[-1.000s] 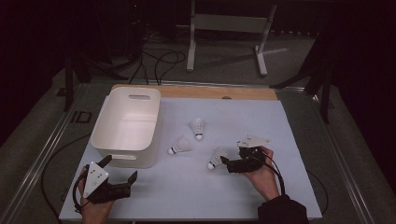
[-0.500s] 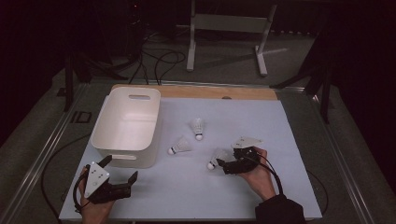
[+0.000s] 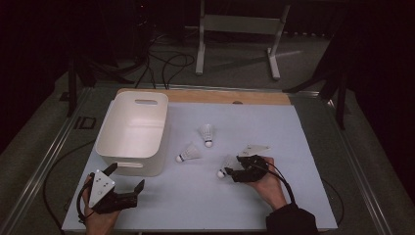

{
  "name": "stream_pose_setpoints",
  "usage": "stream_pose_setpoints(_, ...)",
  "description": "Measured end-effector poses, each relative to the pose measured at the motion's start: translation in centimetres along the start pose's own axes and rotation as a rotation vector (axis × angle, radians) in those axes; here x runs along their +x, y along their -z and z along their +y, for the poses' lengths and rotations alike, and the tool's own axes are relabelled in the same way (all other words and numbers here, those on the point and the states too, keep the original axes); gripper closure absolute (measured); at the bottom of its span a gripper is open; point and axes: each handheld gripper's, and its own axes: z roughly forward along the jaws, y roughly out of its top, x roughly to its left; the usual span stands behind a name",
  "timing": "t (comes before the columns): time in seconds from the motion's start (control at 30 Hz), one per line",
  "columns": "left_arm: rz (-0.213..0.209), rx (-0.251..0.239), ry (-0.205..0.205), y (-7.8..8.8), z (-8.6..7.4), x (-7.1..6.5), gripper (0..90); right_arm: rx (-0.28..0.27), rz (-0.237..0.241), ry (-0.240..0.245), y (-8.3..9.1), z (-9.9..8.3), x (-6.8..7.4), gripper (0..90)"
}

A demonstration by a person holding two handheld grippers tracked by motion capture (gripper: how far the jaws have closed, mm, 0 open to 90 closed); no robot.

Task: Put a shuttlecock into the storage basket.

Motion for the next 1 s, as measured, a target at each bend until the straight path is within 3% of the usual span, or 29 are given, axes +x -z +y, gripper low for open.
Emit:
stream_pose_setpoints(0.03, 0.000, 0.000, -0.001, 0.00, 0.00, 0.00, 0.0, 0.010, 0.010, 0.007, -0.19, -0.06, 0.15, 45.3)
stream_pose_setpoints(0.17, 0.000, 0.001, 0.000, -0.02, -0.02, 0.00, 0.0, 0.017, 0.033, 0.018, -0.20, -0.13, 0.32, 50.2)
stream_pose_setpoints(0.2, -0.002, 0.003, 0.000, -0.07, -0.04, -0.01, 0.0, 0.021, 0.044, 0.026, -0.18, -0.12, 0.43, 57.2)
stream_pose_setpoints(0.57, 0.000, 0.002, 0.000, -0.10, -0.04, 0.01, 0.0, 0.022, 0.105, 0.049, 0.02, -0.03, 0.61, 83.6)
stream_pose_setpoints(0.7, 0.001, 0.004, -0.003, -0.07, -0.03, -0.01, 0.0, 0.020, 0.105, 0.060, 0.08, -0.09, 0.80, 88.2)
stream_pose_setpoints(1.0, 0.002, 0.005, -0.002, -0.06, -0.04, 0.03, 0.0, 0.006, 0.085, 0.063, 0.18, -0.05, 0.96, 88.8)
